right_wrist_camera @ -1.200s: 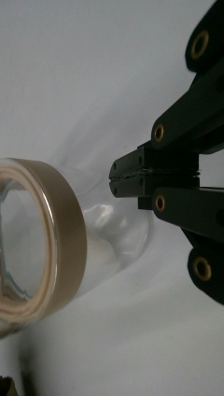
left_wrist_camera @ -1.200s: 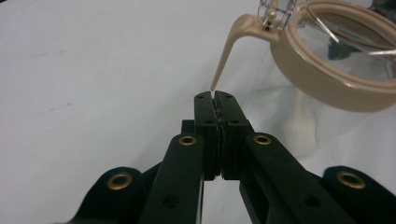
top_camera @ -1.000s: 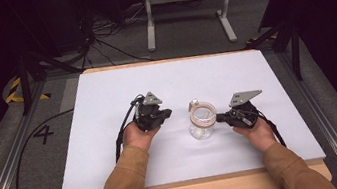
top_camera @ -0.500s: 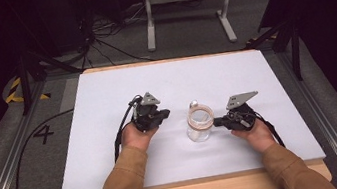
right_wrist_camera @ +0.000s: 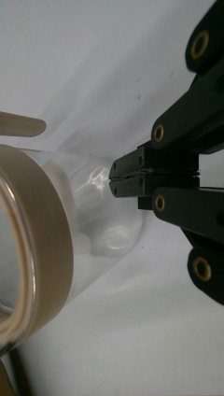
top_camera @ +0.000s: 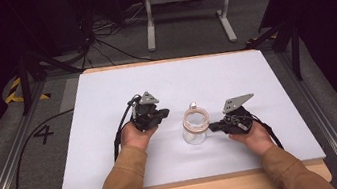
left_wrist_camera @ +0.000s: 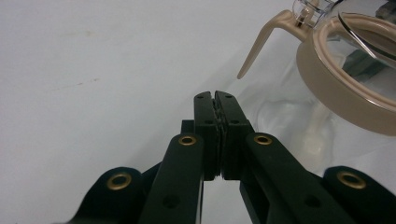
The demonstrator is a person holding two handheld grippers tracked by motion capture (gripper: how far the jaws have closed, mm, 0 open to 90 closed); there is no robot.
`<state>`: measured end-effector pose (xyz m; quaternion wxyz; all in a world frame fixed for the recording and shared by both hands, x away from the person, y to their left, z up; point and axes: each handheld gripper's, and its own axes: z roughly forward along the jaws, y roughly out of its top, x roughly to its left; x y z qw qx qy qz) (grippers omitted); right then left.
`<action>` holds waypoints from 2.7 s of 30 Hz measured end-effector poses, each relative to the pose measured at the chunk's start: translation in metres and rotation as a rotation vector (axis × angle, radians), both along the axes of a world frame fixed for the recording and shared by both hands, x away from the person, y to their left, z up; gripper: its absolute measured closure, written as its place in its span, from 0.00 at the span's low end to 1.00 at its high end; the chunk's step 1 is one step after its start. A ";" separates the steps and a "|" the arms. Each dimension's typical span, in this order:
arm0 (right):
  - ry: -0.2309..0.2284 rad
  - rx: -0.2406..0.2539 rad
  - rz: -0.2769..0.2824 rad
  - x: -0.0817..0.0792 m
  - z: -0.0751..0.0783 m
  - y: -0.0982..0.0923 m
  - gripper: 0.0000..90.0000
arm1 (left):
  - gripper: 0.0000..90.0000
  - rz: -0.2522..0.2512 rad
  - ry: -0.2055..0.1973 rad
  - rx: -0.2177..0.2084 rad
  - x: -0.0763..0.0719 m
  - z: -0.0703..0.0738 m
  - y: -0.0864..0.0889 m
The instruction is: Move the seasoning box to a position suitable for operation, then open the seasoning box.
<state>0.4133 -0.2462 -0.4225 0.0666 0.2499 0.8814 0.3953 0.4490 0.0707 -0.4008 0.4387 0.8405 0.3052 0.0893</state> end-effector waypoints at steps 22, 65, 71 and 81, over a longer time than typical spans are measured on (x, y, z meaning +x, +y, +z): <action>-0.085 0.016 -0.079 -0.021 0.015 -0.029 1.00 | 0.98 -0.168 -0.010 -0.093 0.001 0.048 -0.025; -0.120 0.029 -0.034 -0.059 0.021 -0.011 1.00 | 0.99 -0.250 0.030 -0.137 0.030 0.033 -0.059; -0.120 0.071 -0.021 -0.059 0.026 -0.003 1.00 | 1.00 -0.251 0.028 -0.133 0.031 0.033 -0.059; -0.128 0.096 0.004 -0.061 0.032 0.009 1.00 | 1.00 -0.247 0.029 -0.155 0.031 0.031 -0.059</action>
